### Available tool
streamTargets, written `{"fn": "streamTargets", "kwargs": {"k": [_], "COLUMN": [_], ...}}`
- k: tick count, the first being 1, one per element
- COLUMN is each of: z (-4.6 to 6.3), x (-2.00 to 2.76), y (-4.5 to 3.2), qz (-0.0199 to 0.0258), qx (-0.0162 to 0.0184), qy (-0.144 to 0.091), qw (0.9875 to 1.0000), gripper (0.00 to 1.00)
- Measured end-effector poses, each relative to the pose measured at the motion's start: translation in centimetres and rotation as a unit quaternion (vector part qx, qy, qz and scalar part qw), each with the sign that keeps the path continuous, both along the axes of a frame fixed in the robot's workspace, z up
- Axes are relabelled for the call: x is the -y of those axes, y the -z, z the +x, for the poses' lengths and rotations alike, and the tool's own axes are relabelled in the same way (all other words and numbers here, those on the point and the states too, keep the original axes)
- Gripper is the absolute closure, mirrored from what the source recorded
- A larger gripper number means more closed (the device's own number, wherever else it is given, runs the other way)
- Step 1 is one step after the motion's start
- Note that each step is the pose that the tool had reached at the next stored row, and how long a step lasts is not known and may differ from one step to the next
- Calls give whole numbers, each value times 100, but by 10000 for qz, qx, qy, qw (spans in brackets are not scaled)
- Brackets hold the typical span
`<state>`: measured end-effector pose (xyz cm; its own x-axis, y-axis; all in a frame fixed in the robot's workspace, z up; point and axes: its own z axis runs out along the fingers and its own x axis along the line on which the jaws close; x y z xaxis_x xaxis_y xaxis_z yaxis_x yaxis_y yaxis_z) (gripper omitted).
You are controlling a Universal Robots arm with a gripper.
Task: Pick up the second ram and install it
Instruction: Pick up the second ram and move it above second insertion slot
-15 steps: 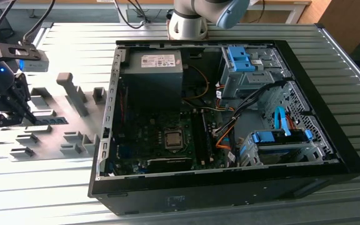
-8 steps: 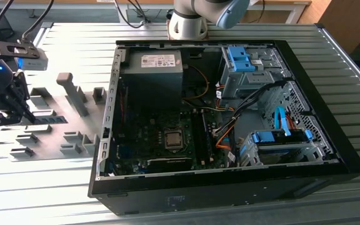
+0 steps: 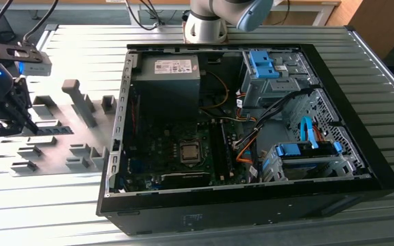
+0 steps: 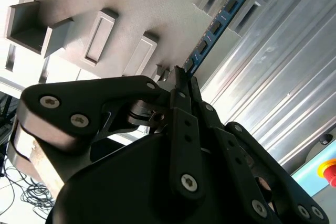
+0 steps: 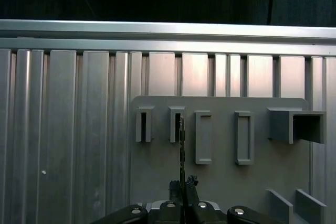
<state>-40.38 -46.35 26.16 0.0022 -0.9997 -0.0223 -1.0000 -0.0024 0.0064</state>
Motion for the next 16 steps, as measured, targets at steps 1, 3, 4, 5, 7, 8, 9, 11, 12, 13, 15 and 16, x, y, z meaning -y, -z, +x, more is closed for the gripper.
{"fn": "streamTargets", "kwargs": {"k": [1, 3, 4, 5, 7, 8, 9, 11, 12, 13, 15, 16], "z": [0, 0, 0, 0, 0, 0, 0, 0, 0, 0, 0, 0], "x": [0, 0, 0, 0, 0, 0, 0, 0, 0, 0, 0, 0], "y": [-2, -7, -9, -13, -23, -27, -33, -44, -47, -53, -65, -71], "qz": [0, 0, 0, -1, -1, 0, -1, 0, 0, 0, 0, 0], "qx": [0, 0, 0, -1, -1, 0, -1, 0, 0, 0, -1, 0], "qy": [0, 0, 0, 0, 0, 0, 0, 0, 0, 0, 0, 0], "qw": [10000, 10000, 10000, 10000, 10000, 10000, 10000, 10000, 10000, 10000, 10000, 10000], "gripper": [86, 86, 86, 86, 86, 86, 86, 86, 86, 86, 86, 86]}}
